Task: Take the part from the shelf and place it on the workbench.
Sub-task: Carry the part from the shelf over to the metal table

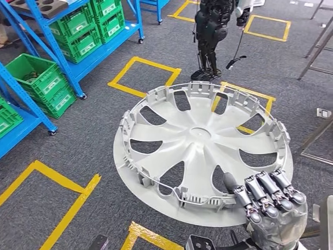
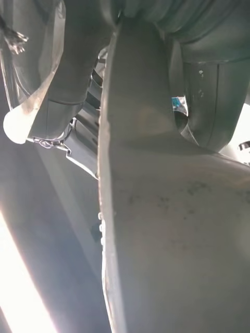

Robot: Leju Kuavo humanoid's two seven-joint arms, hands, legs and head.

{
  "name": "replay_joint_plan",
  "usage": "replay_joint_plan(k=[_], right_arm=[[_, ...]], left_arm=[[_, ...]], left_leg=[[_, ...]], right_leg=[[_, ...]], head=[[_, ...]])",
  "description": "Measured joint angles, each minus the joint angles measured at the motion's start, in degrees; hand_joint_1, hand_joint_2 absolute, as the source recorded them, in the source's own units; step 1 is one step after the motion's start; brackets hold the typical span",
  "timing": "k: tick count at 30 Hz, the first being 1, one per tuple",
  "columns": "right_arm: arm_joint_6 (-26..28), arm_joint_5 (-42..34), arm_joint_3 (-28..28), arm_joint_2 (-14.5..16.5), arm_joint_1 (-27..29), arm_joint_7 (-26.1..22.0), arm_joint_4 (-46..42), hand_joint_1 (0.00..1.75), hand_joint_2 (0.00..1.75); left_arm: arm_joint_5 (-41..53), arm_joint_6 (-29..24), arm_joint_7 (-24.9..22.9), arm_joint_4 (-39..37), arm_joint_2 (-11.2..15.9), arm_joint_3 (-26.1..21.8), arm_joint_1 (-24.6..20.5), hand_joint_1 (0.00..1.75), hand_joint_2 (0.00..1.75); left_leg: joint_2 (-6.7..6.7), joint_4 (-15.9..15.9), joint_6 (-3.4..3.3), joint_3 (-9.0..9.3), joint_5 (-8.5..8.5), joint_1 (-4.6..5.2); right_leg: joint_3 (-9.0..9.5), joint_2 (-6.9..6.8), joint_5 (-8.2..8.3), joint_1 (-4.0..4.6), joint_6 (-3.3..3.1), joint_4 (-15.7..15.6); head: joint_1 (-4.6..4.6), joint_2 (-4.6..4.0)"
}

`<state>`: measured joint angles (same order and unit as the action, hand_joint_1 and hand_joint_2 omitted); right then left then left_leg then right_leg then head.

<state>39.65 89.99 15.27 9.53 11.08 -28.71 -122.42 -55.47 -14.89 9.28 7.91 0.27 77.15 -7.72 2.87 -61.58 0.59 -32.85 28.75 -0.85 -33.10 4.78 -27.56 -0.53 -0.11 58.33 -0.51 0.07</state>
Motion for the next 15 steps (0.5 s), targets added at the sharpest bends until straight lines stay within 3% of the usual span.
replay_joint_plan(k=[2, 4, 6, 8, 10, 11, 12, 13, 15], right_arm=[[0.0, 0.0, -0.1, 0.0, -0.1, -0.2, 0.0, 1.75, 1.75], [0.0, 0.0, -0.1, 0.0, 0.0, -0.5, 0.0, 1.75, 1.75], [0.0, 0.0, -0.1, 0.0, 0.0, -0.8, 0.0, 1.75, 1.75], [0.0, 0.0, -0.1, 0.1, -0.2, -1.1, 0.0, 1.75, 1.75], [0.0, 0.0, -0.1, 0.1, -0.2, -1.3, 0.1, 1.75, 1.75], [0.0, 0.0, -0.2, 0.1, -0.2, -1.3, 0.2, 1.75, 1.75], [0.0, 0.0, -0.2, 0.1, -0.2, -1.3, 0.2, 1.75, 1.75], [0.0, 0.0, -0.3, 0.1, -0.2, -1.3, 0.3, 1.75, 1.75], [0.0, 0.0, -0.3, 0.1, -0.2, -1.4, 0.3, 1.75, 1.75]], left_arm=[[-0.1, 0.0, -0.1, 0.0, 0.1, 0.1, 0.0, 0.0, 0.0], [-0.3, 0.0, -0.2, 0.0, 0.0, 0.2, 0.0, 0.0, 0.0], [-0.4, 0.0, -0.2, 0.0, 0.1, 0.2, -0.1, 0.0, 0.0], [-0.5, 0.0, -0.2, 0.0, 0.3, 0.2, -0.1, 0.0, 0.0], [-0.6, 0.1, -0.3, 0.0, 0.5, 0.2, 0.1, 0.0, 0.0], [-0.6, 0.1, -0.3, 0.0, 0.5, 0.2, 0.1, 0.0, 0.0], [-0.6, 0.1, -0.3, 0.0, 0.6, 0.2, 0.1, 0.0, 0.0], [-0.6, 0.2, -0.3, 0.0, 0.6, 0.2, 0.0, 0.0, 0.0], [-0.6, 0.2, -0.3, 0.0, 0.5, 0.2, 0.0, 0.0, 0.0]], left_leg=[[1.82, 2.7, -0.28, 0.99, -0.24, -0.06], [0.84, 3.2, -0.71, 0.99, -0.44, 0.0], [-0.52, 3.8, -1.38, 1.11, -0.78, -0.17], [-2.02, 3.9, -1.77, 1.15, -0.89, -0.14], [-3.64, 3.9, -1.86, 1.12, -0.83, -0.04], [-4.4, 3.9, -1.87, 1.13, -0.81, -0.02], [-5.06, 3.9, -1.85, 1.15, -0.78, -0.01], [-5.65, 3.9, -1.77, 1.22, -0.72, -0.01], [-6.65, 3.8, -1.41, 1.38, -0.51, 0.18]], right_leg=[[-0.71, 1.21, 0.26, -0.21, 0.74, 0.2], [-1.36, 1.99, 0.53, -0.46, 1.54, 0.1], [-2.49, -0.41, -0.65, -0.31, 2.12, 1.7], [-5.27, -3.71, -3.84, -0.24, 2.58, 7.7], [-8.44, -4.45, -6.47, -0.36, 2.95, 14.6], [-8.97, -4.54, -6.48, -0.38, 3.05, 15.9], [-8.42, -4.69, -5.52, -0.39, 3.08, 14.9], [-6.58, -5.13, -3.71, -0.37, 2.99, 11.6], [-2.11, -7.27, -1.06, -0.11, 2.5, 3.6]], head=[[0.02, 0.0], [-0.01, 0.0], [0.39, 0.0], [0.84, 0.0], [0.92, 0.0], [0.93, 0.0], [0.93, 0.0], [0.93, 0.0], [0.94, 0.0]])
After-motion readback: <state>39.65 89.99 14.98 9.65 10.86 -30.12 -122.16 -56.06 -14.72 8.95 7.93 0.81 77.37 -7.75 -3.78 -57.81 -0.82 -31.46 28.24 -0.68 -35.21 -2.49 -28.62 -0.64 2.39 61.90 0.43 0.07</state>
